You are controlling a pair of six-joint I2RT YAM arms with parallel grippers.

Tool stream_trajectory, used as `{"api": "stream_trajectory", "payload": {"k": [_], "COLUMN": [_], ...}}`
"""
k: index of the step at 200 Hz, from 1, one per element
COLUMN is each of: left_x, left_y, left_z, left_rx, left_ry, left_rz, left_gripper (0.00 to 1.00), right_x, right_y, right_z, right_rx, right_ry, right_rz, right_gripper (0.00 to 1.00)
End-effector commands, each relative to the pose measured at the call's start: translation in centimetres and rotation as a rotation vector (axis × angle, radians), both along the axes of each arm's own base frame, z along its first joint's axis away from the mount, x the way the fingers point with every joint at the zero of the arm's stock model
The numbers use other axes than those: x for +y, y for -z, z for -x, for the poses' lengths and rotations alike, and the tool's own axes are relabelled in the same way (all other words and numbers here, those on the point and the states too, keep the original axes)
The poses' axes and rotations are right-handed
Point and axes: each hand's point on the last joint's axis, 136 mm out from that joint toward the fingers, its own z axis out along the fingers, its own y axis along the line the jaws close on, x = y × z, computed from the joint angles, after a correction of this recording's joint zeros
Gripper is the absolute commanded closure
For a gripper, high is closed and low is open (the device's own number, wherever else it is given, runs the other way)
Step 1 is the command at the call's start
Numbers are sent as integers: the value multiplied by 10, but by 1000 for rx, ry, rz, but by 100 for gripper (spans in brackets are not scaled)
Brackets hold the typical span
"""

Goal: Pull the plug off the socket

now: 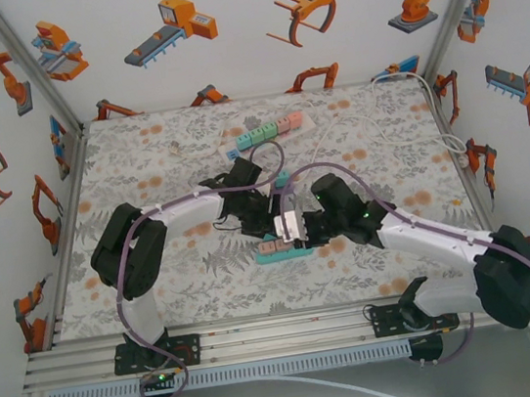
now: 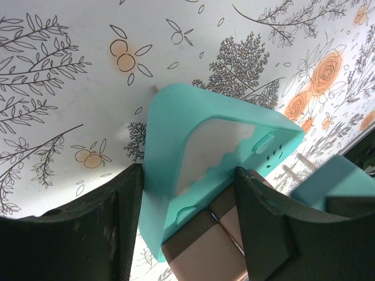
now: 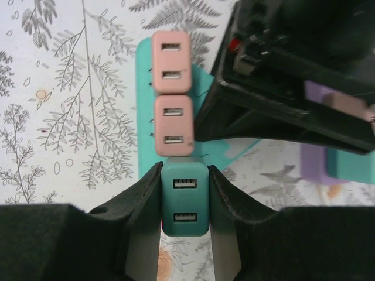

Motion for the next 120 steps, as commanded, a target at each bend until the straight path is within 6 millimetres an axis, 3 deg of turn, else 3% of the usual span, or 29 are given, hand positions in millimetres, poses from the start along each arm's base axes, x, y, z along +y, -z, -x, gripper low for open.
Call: {"api": "stream_trajectory", "payload": {"k": [1, 28, 59, 92, 120], "left_x": [107, 95, 70, 44, 25], "left_y": [100, 88, 53, 13, -18], "left_z": [23, 18, -2, -25, -34], "left_rx": [16, -5, -75, -151, -189], "left_ry": [4, 3, -11, -16, -2], "left_rz": [-549, -489, -383, -275, -179], "left_gripper": [46, 45, 42, 40, 37], "right_x": [20, 12, 4, -16, -52], "right_y": [-62, -75, -103, -127, -138], "right_z": [3, 3, -2, -29, -66], "right_rx": [-106, -109, -16, 156, 358], "right_ry": [-63, -3, 154, 471, 870], "right_rz": [-164, -189, -293, -444, -617], "right_gripper": [100, 100, 100, 100, 100]}}
